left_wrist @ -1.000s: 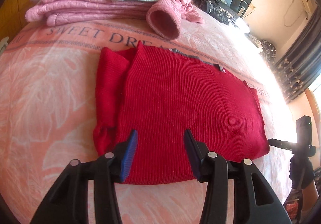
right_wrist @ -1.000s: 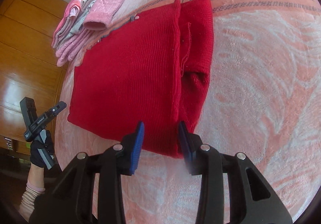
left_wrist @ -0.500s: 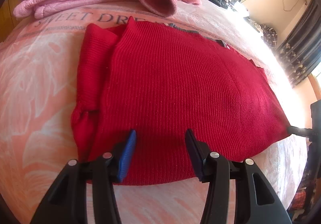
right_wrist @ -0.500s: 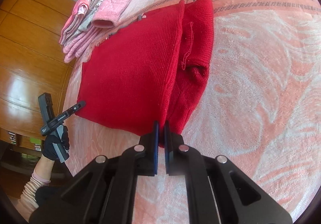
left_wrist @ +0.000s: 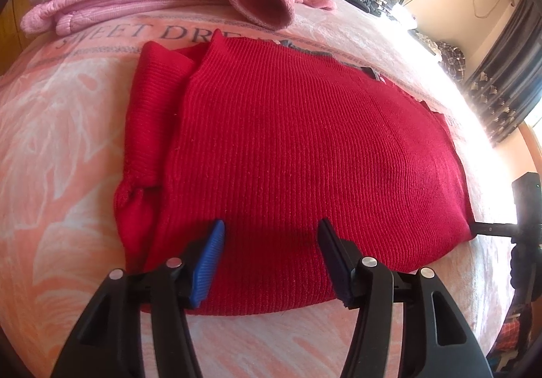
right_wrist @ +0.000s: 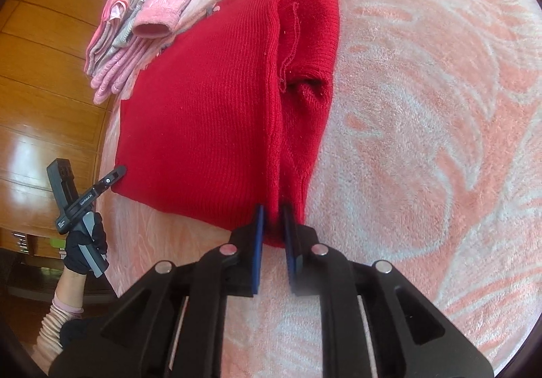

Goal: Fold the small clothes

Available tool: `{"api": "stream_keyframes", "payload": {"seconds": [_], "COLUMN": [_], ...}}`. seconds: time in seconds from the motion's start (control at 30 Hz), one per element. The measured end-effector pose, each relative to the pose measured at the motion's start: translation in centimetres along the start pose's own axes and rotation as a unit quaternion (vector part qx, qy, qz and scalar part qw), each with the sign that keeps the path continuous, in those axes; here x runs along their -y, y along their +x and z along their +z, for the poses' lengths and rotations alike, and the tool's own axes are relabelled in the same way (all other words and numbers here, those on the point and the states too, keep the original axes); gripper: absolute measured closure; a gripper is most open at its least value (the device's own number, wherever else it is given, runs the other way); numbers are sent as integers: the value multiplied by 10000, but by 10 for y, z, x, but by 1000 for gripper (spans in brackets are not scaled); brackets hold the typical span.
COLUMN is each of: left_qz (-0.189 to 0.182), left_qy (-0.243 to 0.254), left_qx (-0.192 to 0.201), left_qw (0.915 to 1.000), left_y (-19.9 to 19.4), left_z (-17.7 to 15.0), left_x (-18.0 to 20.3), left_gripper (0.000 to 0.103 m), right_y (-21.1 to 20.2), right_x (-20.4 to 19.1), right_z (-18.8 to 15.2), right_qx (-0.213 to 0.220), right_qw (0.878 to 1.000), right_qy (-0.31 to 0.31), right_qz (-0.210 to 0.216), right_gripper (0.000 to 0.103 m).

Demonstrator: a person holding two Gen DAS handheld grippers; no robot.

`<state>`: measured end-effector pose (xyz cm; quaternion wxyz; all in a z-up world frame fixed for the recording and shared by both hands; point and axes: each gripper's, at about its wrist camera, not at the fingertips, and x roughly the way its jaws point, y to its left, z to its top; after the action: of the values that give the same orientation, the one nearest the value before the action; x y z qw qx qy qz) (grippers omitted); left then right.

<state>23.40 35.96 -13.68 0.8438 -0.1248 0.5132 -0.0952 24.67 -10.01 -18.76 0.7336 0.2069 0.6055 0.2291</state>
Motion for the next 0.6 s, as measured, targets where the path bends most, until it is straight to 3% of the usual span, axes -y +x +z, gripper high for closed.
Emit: {"api": "stream_keyframes", "payload": {"seconds": [0.03, 0.1, 0.17, 0.6], "left_qz": [-100, -166, -154, -20], "left_qy": [-84, -179, -190, -202], "left_qx": [58, 239, 380, 215], "left_qw": [9999, 9994, 9990, 9996], "left_y": [-5, -15, -21, 20], "left_z": [4, 14, 25, 52], "left_x": [-1, 0, 2, 6], "left_gripper": [45, 45, 43, 43], "right_y": [-7, -23, -35, -7], "right_x": [0, -1, 1, 31], "right_z": [3, 12, 24, 71], "right_qx": [93, 340, 544, 320], "right_qw": [9999, 9993, 9983, 9982], "right_qy": [25, 56, 90, 414], "right_qz": [40, 129, 182, 275], "right_gripper": [76, 55, 45, 43]}}
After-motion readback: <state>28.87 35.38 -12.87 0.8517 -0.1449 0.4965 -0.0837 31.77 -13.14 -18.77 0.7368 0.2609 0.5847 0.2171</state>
